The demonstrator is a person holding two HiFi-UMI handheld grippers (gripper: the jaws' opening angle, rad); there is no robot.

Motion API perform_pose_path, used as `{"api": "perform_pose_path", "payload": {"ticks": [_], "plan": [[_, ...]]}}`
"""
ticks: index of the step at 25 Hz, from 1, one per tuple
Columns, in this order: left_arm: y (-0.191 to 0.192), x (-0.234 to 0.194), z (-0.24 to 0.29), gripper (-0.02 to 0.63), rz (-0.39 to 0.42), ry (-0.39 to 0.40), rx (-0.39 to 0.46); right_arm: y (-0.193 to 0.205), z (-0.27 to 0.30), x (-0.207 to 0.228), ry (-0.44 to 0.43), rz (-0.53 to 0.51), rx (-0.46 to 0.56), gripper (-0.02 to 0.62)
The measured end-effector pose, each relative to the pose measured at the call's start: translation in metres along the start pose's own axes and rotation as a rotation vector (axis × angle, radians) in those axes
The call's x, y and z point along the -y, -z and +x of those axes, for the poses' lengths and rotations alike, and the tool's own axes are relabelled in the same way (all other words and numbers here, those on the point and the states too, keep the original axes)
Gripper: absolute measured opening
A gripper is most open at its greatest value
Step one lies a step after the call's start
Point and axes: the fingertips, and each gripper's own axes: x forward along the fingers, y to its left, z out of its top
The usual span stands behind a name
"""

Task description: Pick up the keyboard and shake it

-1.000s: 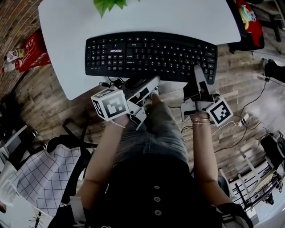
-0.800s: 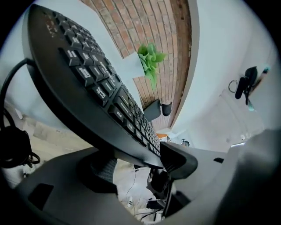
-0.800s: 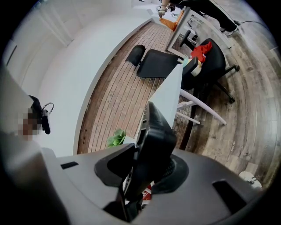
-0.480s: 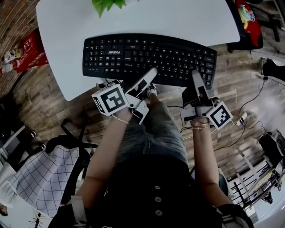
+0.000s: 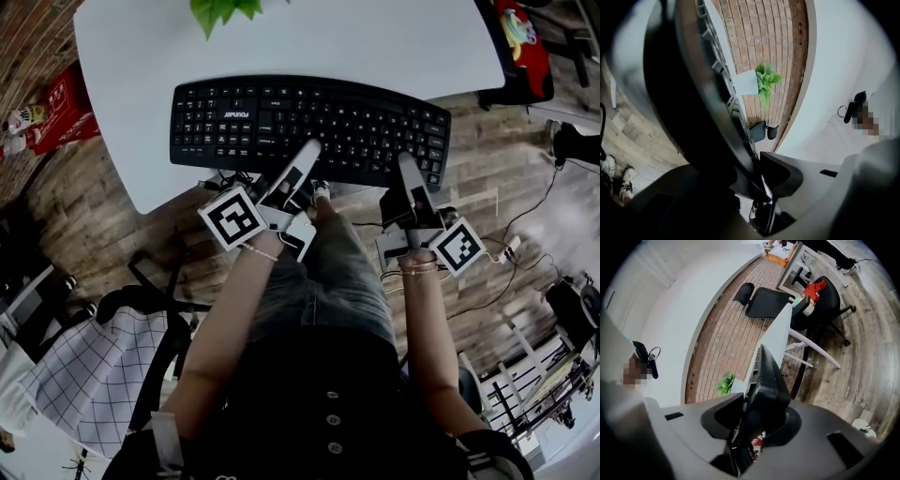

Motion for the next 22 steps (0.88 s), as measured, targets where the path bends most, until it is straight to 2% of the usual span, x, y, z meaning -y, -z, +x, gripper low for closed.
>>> {"api": "perform_pose_path", "payload": {"ticks": [2,10,22], "plan": [[-0.001,0.004,0.002,0.124,0.028,0.01,0.007,-0.004,0.002,0.002,-0.003,-0.005,0.001,0.123],[-0.008,0.008,-0.002,0.124,0.065,0.004,0.024,-0.002,0.009,-0.006,-0.04,-0.017,-0.007,0.124],[-0.045,0.053,-0.002,0.124,0.214,0.066,0.06,-0.015,0.031,-0.05,-0.173,-0.039,0.042,0.124]]}}
